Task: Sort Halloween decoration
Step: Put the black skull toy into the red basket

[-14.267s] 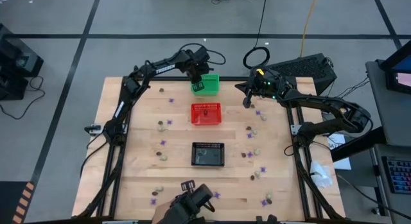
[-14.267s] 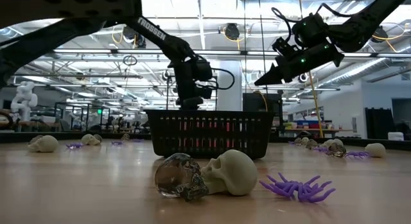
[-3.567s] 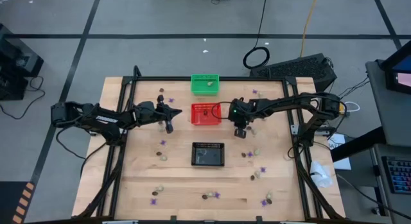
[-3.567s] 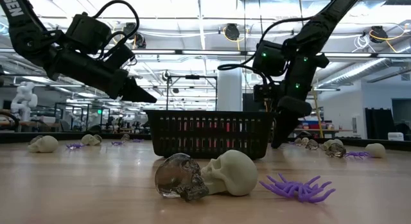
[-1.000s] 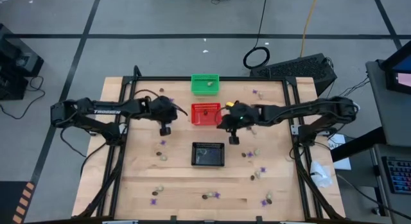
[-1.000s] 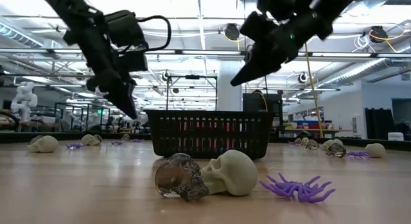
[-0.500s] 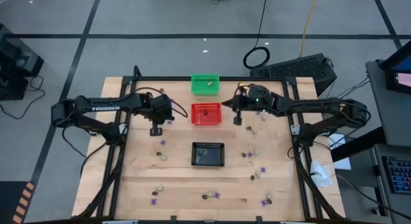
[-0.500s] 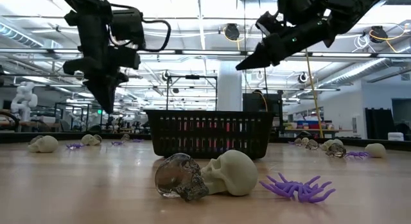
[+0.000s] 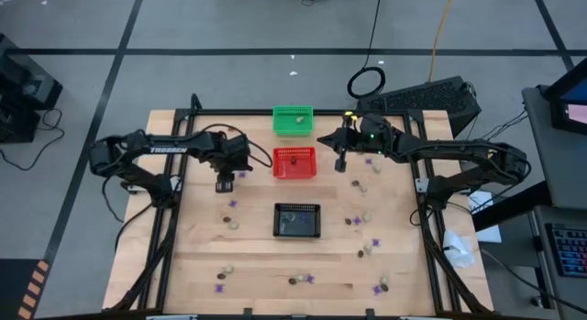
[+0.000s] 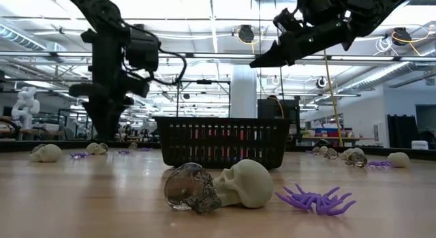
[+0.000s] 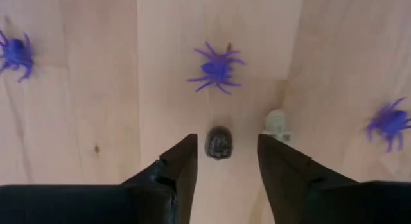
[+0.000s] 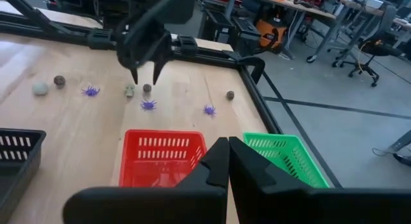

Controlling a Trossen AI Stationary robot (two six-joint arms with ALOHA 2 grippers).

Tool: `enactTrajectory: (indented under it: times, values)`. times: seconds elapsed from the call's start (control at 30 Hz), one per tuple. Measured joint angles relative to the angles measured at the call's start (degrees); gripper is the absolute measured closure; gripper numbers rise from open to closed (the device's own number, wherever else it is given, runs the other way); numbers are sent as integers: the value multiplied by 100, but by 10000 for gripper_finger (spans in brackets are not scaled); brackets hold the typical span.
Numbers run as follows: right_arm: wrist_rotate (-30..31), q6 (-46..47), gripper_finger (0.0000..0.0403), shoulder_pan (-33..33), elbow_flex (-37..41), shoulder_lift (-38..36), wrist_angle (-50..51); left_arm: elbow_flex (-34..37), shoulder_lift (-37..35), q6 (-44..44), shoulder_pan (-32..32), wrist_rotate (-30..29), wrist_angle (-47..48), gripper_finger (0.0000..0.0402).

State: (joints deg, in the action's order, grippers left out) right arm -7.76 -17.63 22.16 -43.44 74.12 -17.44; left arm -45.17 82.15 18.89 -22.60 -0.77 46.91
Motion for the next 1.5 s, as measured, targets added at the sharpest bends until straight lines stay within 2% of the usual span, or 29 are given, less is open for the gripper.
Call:
enactTrajectory:
  times: [0.2,0.53,0.67,0.9,1.13,1.33,1.5]
  values:
    - [1,-61,403,1,0,7,-11,0,398,9,-30,-410,7,235]
    - [1,-65,403,-1,0,9,-7,-17,879,91,-25,-396,-13,238]
    - [1,-65,403,-1,0,9,-7,-13,893,132,-25,-348,-60,267]
    - [1,-65,403,-1,0,9,-5,-4,898,248,-25,-248,-66,355]
    - [10,-64,403,-1,0,9,1,-24,748,257,-25,-348,-130,357]
    - [20,-48,403,-1,0,9,1,-463,561,73,-27,-440,40,357]
    - [21,-48,403,-1,0,9,8,-1170,516,-242,67,-430,136,357]
